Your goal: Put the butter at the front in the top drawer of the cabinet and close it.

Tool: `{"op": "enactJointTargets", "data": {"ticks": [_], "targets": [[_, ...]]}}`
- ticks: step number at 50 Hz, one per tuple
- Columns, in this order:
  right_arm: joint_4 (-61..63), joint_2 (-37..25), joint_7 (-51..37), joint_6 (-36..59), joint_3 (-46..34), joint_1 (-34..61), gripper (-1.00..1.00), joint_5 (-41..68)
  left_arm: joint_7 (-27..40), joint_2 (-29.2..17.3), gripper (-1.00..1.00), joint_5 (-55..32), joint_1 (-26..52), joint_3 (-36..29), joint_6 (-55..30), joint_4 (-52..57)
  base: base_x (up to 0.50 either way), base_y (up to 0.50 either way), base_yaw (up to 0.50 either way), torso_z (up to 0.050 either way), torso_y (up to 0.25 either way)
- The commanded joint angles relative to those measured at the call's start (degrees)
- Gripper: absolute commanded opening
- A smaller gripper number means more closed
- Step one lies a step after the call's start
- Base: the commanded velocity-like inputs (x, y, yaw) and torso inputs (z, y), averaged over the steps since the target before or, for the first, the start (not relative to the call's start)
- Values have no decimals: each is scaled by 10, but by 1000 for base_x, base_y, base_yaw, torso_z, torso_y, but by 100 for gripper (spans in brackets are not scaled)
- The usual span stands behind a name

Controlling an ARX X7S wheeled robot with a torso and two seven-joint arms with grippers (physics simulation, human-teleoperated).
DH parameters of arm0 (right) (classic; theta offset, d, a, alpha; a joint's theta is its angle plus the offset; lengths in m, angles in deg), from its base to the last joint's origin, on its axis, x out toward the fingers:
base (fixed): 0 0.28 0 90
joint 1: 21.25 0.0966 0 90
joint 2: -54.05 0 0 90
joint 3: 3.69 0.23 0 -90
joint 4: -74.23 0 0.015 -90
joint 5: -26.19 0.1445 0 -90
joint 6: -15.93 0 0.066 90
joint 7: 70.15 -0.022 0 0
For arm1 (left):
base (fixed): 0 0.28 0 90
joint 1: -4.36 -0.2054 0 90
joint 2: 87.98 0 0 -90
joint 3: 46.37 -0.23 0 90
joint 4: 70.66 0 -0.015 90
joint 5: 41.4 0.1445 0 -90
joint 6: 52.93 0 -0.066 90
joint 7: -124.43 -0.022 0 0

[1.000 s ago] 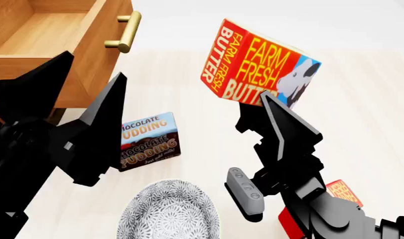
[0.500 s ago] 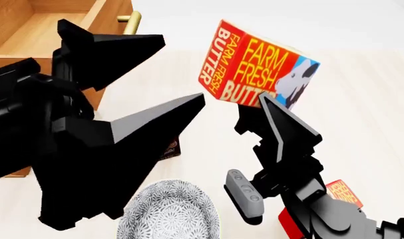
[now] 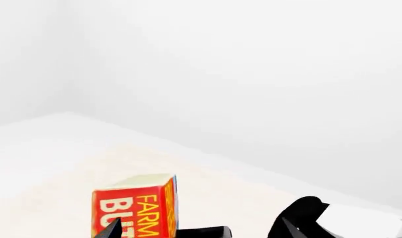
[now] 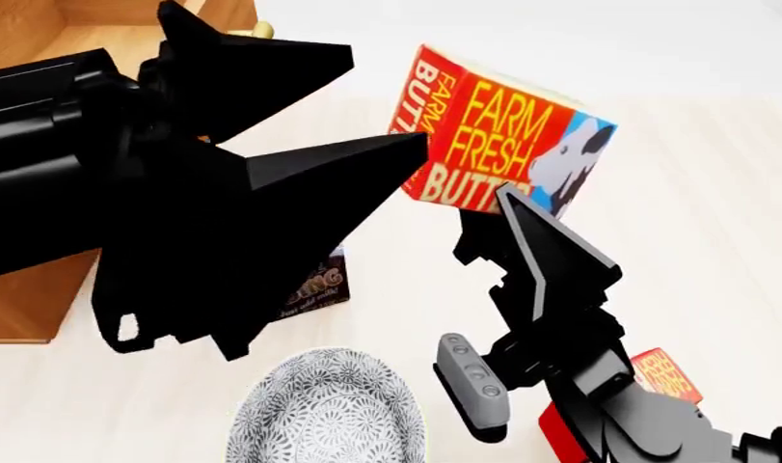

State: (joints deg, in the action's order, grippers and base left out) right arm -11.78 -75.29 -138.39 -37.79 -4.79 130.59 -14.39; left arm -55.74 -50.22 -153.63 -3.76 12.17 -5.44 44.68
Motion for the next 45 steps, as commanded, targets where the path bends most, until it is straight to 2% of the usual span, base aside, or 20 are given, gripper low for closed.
{"op": "enactJointTargets", "data": {"ticks": [1,45], "targets": [[8,-1,1,17,7,8,-100,-18,36,16,100,0,27,-27,-21,-30,0,0,0,0,10],[21,-9,10,24,15,0,-100,-34,57,39,100,46,28,-57,-35,-55,0,0,0,0,1]]}}
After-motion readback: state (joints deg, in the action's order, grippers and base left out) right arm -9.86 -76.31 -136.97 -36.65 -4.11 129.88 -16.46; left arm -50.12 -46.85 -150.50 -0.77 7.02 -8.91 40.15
